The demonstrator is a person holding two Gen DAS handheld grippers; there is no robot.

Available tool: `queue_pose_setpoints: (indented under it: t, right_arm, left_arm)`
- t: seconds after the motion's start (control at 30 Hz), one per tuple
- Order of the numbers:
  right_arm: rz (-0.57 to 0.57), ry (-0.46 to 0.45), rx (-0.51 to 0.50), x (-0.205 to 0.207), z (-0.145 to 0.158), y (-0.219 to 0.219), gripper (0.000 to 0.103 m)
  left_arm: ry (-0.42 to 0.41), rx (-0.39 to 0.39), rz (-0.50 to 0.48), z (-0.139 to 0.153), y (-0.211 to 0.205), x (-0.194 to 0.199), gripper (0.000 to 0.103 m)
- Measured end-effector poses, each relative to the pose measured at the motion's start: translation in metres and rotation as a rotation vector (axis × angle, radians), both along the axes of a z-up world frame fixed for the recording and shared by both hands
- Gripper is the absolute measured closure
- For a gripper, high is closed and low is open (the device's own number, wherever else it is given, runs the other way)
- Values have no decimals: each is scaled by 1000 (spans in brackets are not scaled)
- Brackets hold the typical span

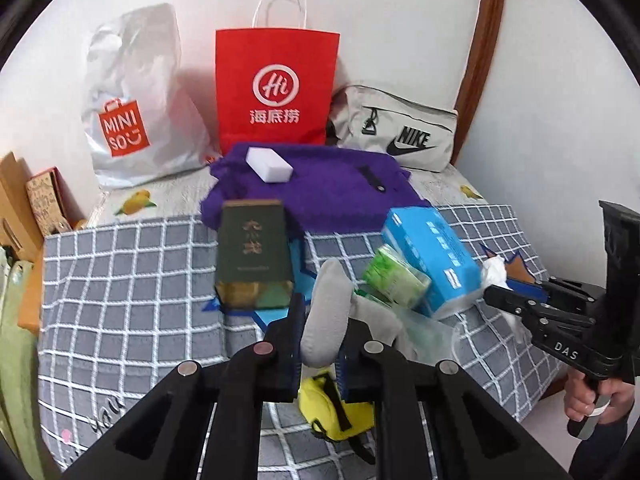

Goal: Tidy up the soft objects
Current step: 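Carry the tissue and glove toward the purple towel with both tools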

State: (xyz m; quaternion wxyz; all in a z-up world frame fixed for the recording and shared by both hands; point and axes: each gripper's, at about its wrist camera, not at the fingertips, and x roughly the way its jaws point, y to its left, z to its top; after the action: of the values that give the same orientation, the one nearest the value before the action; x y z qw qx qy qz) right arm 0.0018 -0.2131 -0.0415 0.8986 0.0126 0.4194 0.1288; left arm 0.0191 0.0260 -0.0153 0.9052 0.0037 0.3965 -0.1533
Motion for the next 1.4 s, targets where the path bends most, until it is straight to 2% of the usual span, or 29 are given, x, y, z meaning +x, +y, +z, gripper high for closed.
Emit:
queue_pose_setpoints:
  t: [0.27,0.73,0.93,1.4]
  right_arm:
    - [2,-26,-3,19,14,0,82]
    - [-32,-57,0,80,30,-20,82]
    - [-33,-59,-11,100,31,-21,82]
    - [-60,-35,-32,169,15,-37,82]
  left_arm:
    - [-2,-1,41,4,4,25,90]
    - [-38,15,58,28,-2,84,90]
    - [-61,20,61,35,-6,105,90]
    - [-60,62,60,29,-22,179,90]
